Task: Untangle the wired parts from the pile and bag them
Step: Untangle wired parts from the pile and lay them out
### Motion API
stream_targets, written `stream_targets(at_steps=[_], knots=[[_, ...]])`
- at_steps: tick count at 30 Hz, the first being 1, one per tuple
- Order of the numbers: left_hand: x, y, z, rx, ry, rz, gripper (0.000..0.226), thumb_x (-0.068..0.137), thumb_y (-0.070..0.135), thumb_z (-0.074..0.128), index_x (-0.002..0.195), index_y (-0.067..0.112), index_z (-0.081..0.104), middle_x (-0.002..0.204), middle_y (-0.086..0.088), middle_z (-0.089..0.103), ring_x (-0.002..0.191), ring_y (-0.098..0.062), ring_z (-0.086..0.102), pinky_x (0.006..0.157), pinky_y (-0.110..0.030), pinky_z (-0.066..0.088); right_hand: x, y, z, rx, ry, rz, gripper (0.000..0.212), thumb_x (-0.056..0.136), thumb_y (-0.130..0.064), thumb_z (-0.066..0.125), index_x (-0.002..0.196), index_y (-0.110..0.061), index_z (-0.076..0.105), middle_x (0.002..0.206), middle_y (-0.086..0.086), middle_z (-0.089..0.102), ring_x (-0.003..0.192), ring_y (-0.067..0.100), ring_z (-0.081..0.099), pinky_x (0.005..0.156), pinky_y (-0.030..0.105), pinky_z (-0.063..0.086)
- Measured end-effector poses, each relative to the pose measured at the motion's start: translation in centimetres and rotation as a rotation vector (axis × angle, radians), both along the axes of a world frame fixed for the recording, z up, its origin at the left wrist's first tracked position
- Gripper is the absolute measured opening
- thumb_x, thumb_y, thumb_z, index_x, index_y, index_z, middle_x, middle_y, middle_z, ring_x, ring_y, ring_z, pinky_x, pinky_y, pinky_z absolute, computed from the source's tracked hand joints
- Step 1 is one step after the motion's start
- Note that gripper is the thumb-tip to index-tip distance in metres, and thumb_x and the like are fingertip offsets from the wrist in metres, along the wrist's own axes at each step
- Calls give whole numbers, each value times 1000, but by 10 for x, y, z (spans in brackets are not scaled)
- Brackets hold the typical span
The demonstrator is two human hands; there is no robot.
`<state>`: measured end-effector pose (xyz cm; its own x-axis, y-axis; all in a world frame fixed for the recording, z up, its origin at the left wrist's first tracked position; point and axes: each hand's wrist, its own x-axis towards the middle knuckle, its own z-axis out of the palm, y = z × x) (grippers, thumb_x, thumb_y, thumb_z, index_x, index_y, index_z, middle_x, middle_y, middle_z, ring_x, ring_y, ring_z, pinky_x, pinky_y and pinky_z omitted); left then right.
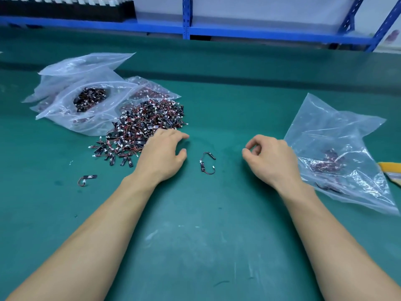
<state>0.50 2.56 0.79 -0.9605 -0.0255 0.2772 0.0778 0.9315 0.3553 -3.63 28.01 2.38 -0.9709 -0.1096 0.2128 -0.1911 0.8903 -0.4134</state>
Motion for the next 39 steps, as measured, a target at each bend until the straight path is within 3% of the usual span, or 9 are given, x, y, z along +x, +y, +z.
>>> stream_targets(at_steps=[2,5,10,13,17,23,28,33,39], knots=[[2,3,0,29,3,-75,36,93,23,62,129,24,63,132,6,59,124,-20,43,110,-44,35,4,-5,-1,-69,55,90,6,86,-31,60,90,-31,65,73,-16,64,76,15,59,67,32,47],[6,9,1,130,55,-147,27,91,31,68,116,25,68,118,8,60,113,-18,46,104,-42,39,10,-15,-6,-87,97,300,21,91,-23,59,109,-30,69,95,-14,63,80,9,52,77,33,48],[12,17,1,138,29,-131,59,71,57,77,119,27,59,111,11,52,108,-13,45,101,-41,40,15,-37,-12,70,35,583,37,99,-19,51,134,-26,63,120,1,52,108,22,46,93,39,42],[14,14,1,173,30,-125,60,70,54,81,119,28,57,111,13,51,104,-8,41,101,-42,40,12,-36,-13,97,15,536,33,101,-29,53,131,-26,65,114,-3,53,108,21,45,95,41,42],[15,8,0,180,17,-121,44,73,50,82,106,34,59,104,14,54,102,-8,42,97,-38,38,7,-26,-13,36,-1,446,27,98,-27,57,121,-28,71,101,-8,53,102,16,47,91,36,44],[12,2,-1,145,-11,-77,16,81,49,75,84,38,64,90,16,55,94,-8,42,89,-35,35,11,-16,-8,-21,-11,494,12,89,-27,70,99,-23,76,88,-11,59,75,0,49,79,28,46],[9,2,-1,159,61,20,15,94,43,62,101,32,69,105,9,62,103,-15,47,94,-39,36,21,-17,-2,-53,-40,600,6,86,-28,72,88,-28,78,68,-21,51,67,-1,53,67,26,44],[9,-1,-2,-43,-46,164,46,98,44,53,140,26,51,146,5,48,133,-24,37,106,-43,30,18,-15,-3,-180,67,535,13,86,-18,71,95,-25,77,73,-18,60,62,3,51,66,26,40],[11,5,0,-68,-38,98,43,97,43,53,136,24,56,141,5,55,132,-22,40,108,-41,30,13,-14,-8,-218,70,482,13,88,-19,70,97,-25,76,72,-17,61,62,2,50,68,32,46]])
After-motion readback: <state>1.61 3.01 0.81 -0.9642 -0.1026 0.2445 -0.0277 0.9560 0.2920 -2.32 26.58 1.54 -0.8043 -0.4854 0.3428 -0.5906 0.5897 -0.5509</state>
